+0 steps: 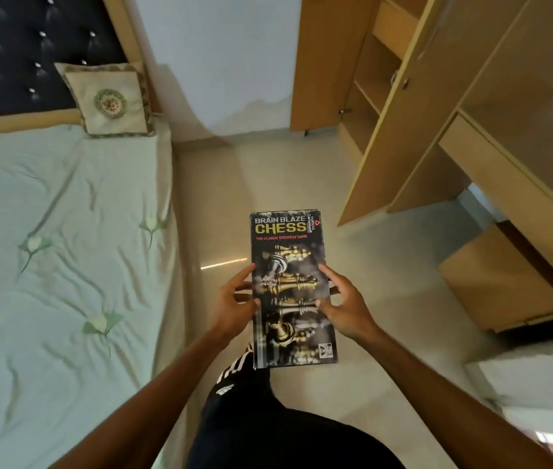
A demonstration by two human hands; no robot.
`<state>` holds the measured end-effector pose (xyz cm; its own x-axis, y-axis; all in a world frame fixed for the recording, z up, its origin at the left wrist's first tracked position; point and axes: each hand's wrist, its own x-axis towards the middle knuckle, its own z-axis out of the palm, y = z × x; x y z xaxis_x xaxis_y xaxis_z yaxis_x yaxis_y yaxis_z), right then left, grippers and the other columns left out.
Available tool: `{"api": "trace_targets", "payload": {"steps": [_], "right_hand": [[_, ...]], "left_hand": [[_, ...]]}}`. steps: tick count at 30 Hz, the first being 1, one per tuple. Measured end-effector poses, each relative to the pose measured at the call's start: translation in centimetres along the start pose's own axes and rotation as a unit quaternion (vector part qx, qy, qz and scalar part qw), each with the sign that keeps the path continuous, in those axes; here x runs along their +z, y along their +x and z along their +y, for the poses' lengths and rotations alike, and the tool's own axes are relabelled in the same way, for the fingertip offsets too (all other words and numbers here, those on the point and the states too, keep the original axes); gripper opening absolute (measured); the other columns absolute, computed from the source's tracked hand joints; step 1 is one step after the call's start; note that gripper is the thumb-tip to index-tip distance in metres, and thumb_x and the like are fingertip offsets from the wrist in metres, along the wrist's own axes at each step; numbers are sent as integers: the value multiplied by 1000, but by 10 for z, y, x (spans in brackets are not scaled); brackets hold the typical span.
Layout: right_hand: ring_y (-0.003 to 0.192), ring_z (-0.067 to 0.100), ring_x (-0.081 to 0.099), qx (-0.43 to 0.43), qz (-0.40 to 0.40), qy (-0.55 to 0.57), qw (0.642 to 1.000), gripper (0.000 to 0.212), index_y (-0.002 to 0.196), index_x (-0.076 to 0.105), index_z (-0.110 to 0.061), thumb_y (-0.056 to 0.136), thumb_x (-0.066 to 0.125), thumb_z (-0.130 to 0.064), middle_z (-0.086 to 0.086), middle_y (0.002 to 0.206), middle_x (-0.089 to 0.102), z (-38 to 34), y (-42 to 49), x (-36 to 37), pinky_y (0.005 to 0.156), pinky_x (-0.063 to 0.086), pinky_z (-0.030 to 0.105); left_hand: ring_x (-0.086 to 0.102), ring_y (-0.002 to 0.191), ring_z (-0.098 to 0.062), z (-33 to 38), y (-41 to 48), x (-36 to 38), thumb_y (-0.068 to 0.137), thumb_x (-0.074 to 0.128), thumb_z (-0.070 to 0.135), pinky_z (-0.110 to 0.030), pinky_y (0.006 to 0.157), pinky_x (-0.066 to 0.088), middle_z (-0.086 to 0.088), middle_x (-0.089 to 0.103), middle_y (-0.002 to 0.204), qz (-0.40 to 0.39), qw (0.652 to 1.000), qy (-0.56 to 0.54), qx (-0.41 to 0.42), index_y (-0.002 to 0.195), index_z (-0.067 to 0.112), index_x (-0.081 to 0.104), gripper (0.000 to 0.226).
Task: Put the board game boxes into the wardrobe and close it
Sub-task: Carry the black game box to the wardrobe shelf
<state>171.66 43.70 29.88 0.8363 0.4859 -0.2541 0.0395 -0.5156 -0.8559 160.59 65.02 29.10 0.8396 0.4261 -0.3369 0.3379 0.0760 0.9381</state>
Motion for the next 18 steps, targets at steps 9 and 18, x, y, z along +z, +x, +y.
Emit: {"api": "trace_targets", "payload": {"steps": [9, 18], "right_hand": [[122, 17, 52, 4, 30, -3, 1000, 60, 143, 41, -32, 89, 66, -24, -4, 142, 47, -60, 272, -14, 99, 51, 42], [115, 18, 55, 19, 77, 39, 996, 71, 140, 47, -32, 80, 69, 0, -6, 138, 50, -120, 508, -38, 83, 59, 42]], "left_hand": [[63, 103, -24, 93, 266, -43, 85, 70, 7, -41, 72, 62, -3, 61, 116, -22, 999, 42, 6, 138, 38, 47, 67], [64, 101, -24, 188, 499, -71, 84, 72, 13, -46, 75, 62, -1, 60, 116, -47, 995, 82, 30, 137, 39, 47, 64]]}}
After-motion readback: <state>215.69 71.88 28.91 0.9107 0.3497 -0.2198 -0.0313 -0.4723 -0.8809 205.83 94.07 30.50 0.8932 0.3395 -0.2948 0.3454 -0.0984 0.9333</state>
